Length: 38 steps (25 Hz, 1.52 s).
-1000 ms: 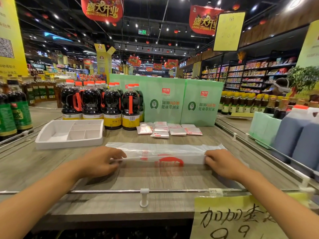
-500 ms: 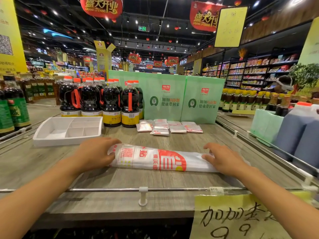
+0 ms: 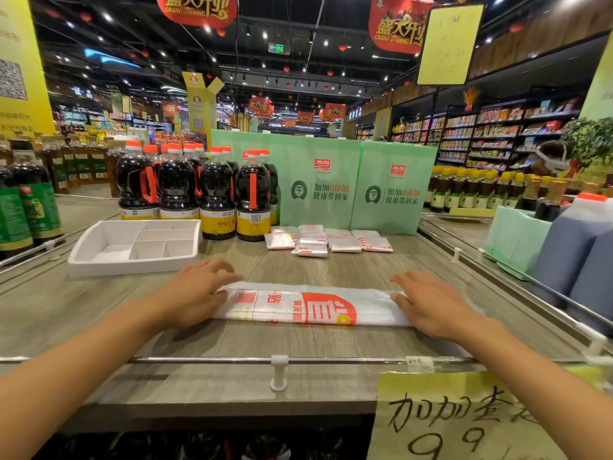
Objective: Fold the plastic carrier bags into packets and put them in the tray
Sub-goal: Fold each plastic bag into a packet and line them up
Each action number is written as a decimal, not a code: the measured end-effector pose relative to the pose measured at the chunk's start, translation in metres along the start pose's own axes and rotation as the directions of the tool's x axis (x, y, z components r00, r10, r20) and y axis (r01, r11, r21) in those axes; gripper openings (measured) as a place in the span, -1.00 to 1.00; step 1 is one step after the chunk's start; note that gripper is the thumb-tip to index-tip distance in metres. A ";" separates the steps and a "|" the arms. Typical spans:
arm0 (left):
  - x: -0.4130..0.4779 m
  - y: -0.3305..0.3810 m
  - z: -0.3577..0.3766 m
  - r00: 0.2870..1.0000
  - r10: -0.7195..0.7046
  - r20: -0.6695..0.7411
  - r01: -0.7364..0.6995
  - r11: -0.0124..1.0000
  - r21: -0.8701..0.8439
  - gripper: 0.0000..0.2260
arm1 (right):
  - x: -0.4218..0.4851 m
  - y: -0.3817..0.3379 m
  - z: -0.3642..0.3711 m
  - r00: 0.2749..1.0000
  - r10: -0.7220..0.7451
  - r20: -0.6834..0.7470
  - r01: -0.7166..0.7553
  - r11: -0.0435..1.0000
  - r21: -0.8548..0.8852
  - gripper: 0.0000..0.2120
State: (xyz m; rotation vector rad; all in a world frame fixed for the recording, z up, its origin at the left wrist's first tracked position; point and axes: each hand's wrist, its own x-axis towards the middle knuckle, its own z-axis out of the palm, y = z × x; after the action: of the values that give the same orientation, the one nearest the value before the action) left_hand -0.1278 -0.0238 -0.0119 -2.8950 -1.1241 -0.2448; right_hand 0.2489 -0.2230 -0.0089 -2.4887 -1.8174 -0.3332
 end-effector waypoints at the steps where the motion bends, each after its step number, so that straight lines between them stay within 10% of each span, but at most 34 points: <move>1: 0.003 0.008 -0.003 0.998 0.057 0.033 -0.054 0.994 -0.094 -0.55 | 0.000 -0.011 -0.005 0.999 -0.035 -0.031 0.035 0.999 0.012 -0.55; 6: 0.030 0.062 0.001 0.948 0.172 0.266 -0.120 0.972 -0.202 -0.52 | 0.011 -0.074 -0.015 0.959 -0.240 0.153 0.181 0.929 0.323 -0.47; 13: 0.035 0.057 0.027 0.886 0.126 0.445 -0.096 0.991 -0.090 -0.46 | 0.008 -0.073 0.015 0.873 -0.221 0.435 0.159 0.972 0.175 -0.38; 25: 0.025 0.021 0.014 0.838 0.066 0.542 -0.025 0.996 -0.083 -0.43 | -0.003 -0.024 0.004 0.852 -0.128 0.507 0.066 0.988 0.138 -0.42; 35: -0.003 0.005 0.008 0.974 0.116 0.195 -0.072 0.973 -0.221 0.02 | -0.018 -0.009 0.001 0.947 -0.183 0.265 0.136 0.973 0.184 -0.24; 38: -0.004 0.009 0.006 0.986 0.126 0.111 -0.104 0.977 -0.185 -0.23 | -0.020 -0.010 -0.002 0.965 -0.205 0.165 0.165 0.960 0.228 -0.32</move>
State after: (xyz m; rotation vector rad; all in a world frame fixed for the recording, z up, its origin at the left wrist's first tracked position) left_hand -0.1236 -0.0322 -0.0185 -3.1603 -0.9924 -0.1747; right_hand 0.2332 -0.2387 -0.0123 -2.2773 -2.0399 0.0920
